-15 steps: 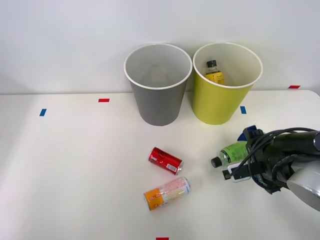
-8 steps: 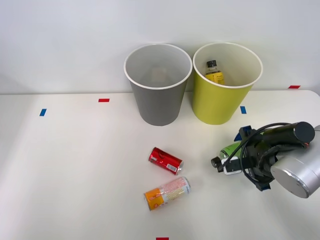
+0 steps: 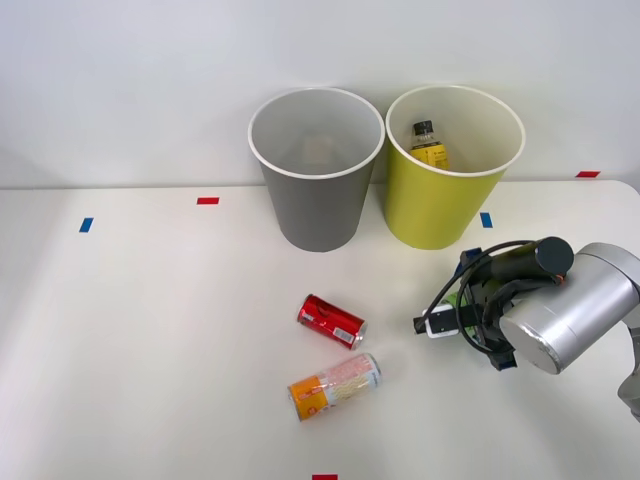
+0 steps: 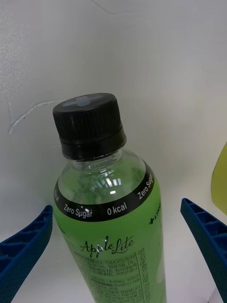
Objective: Put cans in the gray bin, plastic bottles in the light green bin
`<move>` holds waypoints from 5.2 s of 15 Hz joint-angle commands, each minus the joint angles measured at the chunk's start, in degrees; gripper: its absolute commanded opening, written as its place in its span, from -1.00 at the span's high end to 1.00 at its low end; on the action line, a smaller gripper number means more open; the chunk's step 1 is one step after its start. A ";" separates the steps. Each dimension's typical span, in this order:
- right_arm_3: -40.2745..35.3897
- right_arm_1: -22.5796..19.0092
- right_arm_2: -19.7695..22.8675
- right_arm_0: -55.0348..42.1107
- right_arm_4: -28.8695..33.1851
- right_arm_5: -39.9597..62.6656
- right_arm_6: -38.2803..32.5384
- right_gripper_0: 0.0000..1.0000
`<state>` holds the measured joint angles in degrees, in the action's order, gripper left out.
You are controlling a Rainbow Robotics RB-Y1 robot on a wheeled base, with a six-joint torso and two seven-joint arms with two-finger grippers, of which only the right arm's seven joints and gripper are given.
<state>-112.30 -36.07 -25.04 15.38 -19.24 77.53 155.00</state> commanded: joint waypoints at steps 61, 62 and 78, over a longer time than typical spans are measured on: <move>13.42 17.61 34.80 16.79 -40.35 -33.67 -29.66 1.00; 13.42 17.61 34.80 16.70 -40.35 -33.76 -29.84 0.82; -5.91 6.71 27.94 -12.13 -50.55 -60.56 -26.50 -1.00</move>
<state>-114.39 -27.50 4.10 8.07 -69.47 21.67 128.44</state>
